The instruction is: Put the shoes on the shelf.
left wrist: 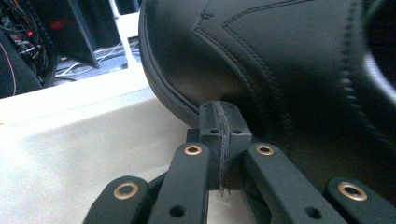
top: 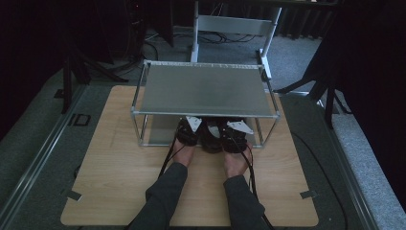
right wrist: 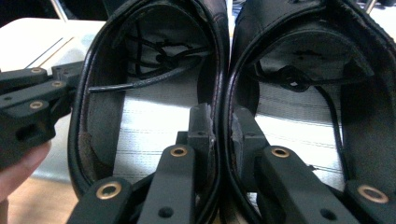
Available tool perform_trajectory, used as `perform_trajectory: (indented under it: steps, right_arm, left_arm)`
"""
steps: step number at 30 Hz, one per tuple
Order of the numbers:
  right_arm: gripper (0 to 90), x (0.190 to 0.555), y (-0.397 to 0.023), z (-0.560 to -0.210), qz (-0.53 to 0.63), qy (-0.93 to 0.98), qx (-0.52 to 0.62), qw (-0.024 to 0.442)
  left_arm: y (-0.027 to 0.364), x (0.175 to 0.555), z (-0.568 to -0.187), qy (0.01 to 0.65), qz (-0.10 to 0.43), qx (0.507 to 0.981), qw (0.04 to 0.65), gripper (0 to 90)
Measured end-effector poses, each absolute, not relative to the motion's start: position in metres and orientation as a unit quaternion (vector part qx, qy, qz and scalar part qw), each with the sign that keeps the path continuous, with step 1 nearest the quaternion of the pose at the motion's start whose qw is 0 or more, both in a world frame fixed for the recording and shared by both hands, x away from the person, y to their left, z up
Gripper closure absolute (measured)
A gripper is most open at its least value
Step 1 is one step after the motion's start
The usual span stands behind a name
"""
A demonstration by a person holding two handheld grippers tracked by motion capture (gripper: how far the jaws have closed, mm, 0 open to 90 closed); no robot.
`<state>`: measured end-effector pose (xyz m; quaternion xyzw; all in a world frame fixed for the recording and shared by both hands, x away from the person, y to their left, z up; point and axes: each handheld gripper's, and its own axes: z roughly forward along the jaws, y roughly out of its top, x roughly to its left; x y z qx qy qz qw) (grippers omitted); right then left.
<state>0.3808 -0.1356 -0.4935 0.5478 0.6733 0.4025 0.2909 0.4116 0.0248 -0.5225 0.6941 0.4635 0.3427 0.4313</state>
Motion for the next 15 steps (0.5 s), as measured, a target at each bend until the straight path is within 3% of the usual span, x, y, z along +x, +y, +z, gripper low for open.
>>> perform_trajectory:
  steps: [15]
  right_arm:
    - [80.5,0.3900,-0.1285,-0.5011,0.409,0.640,0.570,0.312]
  left_arm:
    - [0.0198,0.4154,-0.5241,0.456,0.329,0.698,0.442,90.0]
